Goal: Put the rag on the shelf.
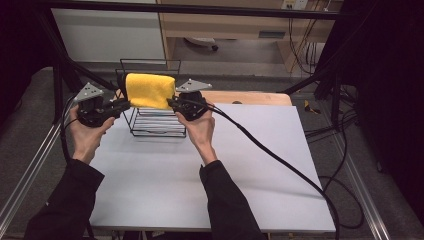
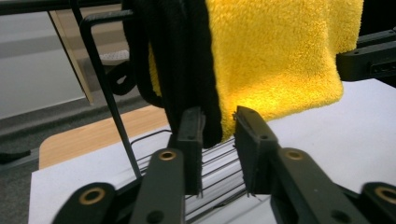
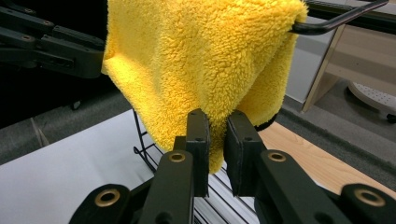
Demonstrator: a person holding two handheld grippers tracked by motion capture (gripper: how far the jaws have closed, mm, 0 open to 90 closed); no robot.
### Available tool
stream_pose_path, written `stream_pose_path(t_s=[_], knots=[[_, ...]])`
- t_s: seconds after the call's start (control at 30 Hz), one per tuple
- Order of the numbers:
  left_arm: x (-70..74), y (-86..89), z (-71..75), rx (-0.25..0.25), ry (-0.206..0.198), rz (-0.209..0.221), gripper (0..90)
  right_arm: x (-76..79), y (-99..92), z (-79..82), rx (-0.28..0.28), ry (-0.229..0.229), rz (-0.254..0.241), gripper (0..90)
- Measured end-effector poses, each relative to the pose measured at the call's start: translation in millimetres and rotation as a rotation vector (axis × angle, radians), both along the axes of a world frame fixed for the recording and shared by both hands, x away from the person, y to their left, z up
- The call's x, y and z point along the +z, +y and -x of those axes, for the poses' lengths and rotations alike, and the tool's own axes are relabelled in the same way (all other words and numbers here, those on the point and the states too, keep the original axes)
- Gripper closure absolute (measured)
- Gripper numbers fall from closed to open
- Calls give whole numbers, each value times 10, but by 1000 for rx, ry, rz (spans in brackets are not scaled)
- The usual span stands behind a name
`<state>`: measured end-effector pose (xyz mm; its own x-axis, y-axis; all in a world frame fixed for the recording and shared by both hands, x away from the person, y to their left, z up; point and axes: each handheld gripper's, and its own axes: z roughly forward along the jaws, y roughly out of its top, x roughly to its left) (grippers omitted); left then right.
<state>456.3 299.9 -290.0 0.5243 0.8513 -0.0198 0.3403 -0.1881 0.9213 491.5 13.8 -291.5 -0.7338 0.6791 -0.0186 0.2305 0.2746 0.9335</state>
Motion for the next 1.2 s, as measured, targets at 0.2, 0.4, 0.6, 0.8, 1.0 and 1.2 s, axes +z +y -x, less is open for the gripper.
stream_pose_path(t_s=[0.2,0.4,0.6,0.8,1.0,1.2], knots=[[30,12,73,-1,1,-13,572,28,-22,46,29,-8,-5,706],[18,18,159,-7,19,-25,424,114,-150,131,48,-4,-26,533],[-91,5,238,-32,54,-33,305,176,-307,221,69,19,-24,381],[-260,17,300,-54,97,-19,217,178,-559,288,46,39,-29,220],[-420,-11,368,-66,124,-21,132,96,-878,361,27,57,-32,119],[-571,-87,430,-67,127,-42,61,-61,-1229,433,-10,82,-30,74]])
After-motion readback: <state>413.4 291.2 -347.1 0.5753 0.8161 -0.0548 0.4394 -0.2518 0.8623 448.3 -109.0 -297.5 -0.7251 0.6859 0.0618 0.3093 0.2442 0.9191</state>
